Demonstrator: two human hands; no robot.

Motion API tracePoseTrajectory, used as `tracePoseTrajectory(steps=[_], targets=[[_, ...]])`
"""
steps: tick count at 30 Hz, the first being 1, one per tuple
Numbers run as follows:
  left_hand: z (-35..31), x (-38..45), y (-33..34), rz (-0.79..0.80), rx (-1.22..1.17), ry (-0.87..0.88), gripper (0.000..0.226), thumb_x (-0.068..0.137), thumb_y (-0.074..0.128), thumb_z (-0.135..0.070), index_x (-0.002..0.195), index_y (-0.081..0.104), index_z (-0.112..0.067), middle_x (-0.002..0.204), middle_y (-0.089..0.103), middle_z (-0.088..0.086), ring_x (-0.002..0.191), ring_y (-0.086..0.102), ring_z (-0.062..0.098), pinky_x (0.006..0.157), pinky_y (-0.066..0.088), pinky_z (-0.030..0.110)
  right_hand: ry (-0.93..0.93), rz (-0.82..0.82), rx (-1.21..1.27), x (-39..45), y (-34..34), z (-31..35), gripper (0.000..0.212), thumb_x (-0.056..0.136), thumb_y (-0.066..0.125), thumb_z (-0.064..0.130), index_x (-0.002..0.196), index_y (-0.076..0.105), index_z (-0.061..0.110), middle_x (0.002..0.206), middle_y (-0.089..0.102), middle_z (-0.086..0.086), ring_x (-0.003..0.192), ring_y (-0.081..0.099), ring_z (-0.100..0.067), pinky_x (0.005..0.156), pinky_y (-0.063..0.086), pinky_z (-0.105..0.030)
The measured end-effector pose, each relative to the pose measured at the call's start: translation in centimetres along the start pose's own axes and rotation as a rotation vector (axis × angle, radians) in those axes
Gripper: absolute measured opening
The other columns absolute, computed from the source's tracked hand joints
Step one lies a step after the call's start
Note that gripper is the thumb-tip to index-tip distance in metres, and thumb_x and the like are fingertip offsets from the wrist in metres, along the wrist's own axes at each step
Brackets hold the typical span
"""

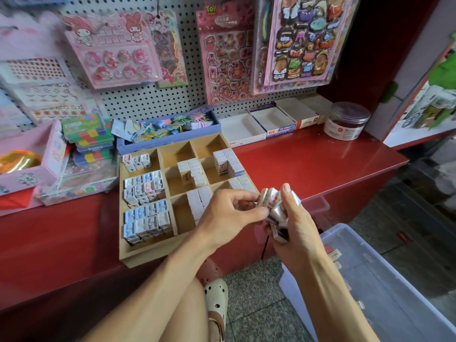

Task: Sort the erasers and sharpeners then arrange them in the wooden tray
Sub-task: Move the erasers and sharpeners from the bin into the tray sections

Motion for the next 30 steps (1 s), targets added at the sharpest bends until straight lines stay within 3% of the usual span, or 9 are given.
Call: tracePoseTrajectory(steps=[4, 7, 11, 18, 23, 26, 30], targets=[[0.3, -0.8, -0.8, -0.079, -0.069, -0.071, 0.016, 0.078, 0.078, -0.009, 0.089, 0.079, -0.02, 0.083, 0.073, 0.001, 0.08, 0.067, 0.014, 0.082, 0.059, 0.037, 0.0, -0.018, -0.001, 0.1, 1.0, -0.6, 0.066, 0.072, 0.078, 0.056, 0.111, 0.06, 0.006, 0.079, 0.065, -0.008, 0.065, 0.056, -0.017, 0.059, 0.036, -0.03], [0.5, -1.1, -2.2, -0.165, -0.117, -0.136, 0.014, 0.081, 0.074, -0.012, 0.09, 0.078, -0.021, 0.081, 0.072, 0.001, 0.069, 0.067, 0.014, 0.066, 0.057, 0.028, 0.047, 0.017, -0.001, 0.0, 2.2, -0.9, 0.043, 0.075, 0.07, 0.049, 0.094, 0.06, 0.011, 0.066, 0.063, 0.0, 0.05, 0.055, -0.009, 0.048, 0.036, -0.023], [0.4, -0.5, -6.1, -0.338, -0.016, -0.098, 0.014, 0.083, 0.072, -0.011, 0.09, 0.076, -0.023, 0.076, 0.071, 0.004, 0.06, 0.056, 0.011, 0.057, 0.048, 0.025, 0.077, 0.016, 0.019, 0.6, 3.5, -1.2, 0.04, 0.081, 0.068, 0.045, 0.1, 0.062, 0.011, 0.079, 0.065, -0.006, 0.053, 0.057, -0.008, 0.049, 0.036, -0.022], [0.1, 2.8, -13.0, -0.514, 0.31, -0.005, 0.025, 0.079, 0.077, -0.008, 0.095, 0.065, -0.023, 0.084, 0.067, -0.011, 0.076, 0.064, 0.003, 0.068, 0.049, 0.017, 0.031, -0.004, -0.036, 2.9, 4.9, -1.3, 0.045, 0.075, 0.067, 0.054, 0.094, 0.063, 0.013, 0.08, 0.065, -0.008, 0.061, 0.054, -0.015, 0.056, 0.033, -0.029], [1.1, 5.6, -14.7, -0.474, 0.646, 0.002, 0.014, 0.08, 0.076, -0.011, 0.088, 0.07, -0.02, 0.084, 0.067, -0.007, 0.076, 0.062, 0.006, 0.069, 0.049, 0.02, 0.06, -0.041, -0.027, 3.9, 4.9, -1.5, 0.049, 0.081, 0.061, 0.055, 0.1, 0.065, 0.011, 0.081, 0.07, -0.01, 0.062, 0.053, -0.02, 0.056, 0.033, -0.03], [2.1, 6.8, -14.4, -0.4, 0.759, -0.006, 0.014, 0.081, 0.076, -0.014, 0.093, 0.07, -0.02, 0.09, 0.068, -0.005, 0.081, 0.062, 0.01, 0.07, 0.049, 0.023, 0.102, -0.088, -0.008, 4.1, 4.6, -1.4, 0.039, 0.096, 0.055, 0.048, 0.095, 0.068, 0.012, 0.078, 0.071, -0.008, 0.061, 0.054, -0.018, 0.055, 0.033, -0.028], [3.1, 7.5, -13.9, -0.368, 0.834, 0.035, 0.013, 0.083, 0.073, -0.013, 0.095, 0.071, -0.018, 0.096, 0.068, -0.004, 0.089, 0.061, 0.013, 0.071, 0.046, 0.023, 0.159, -0.141, 0.022, 4.0, 4.2, -1.5, 0.026, 0.098, 0.053, 0.034, 0.095, 0.065, 0.011, 0.072, 0.065, -0.007, 0.059, 0.055, -0.019, 0.045, 0.04, -0.023]])
Point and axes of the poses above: each hand's wrist, its own x-axis towards the middle knuckle, its own y-axis out of the palm, z = x × y, the point moved 3 cm from there along x, towards the middle knuckle
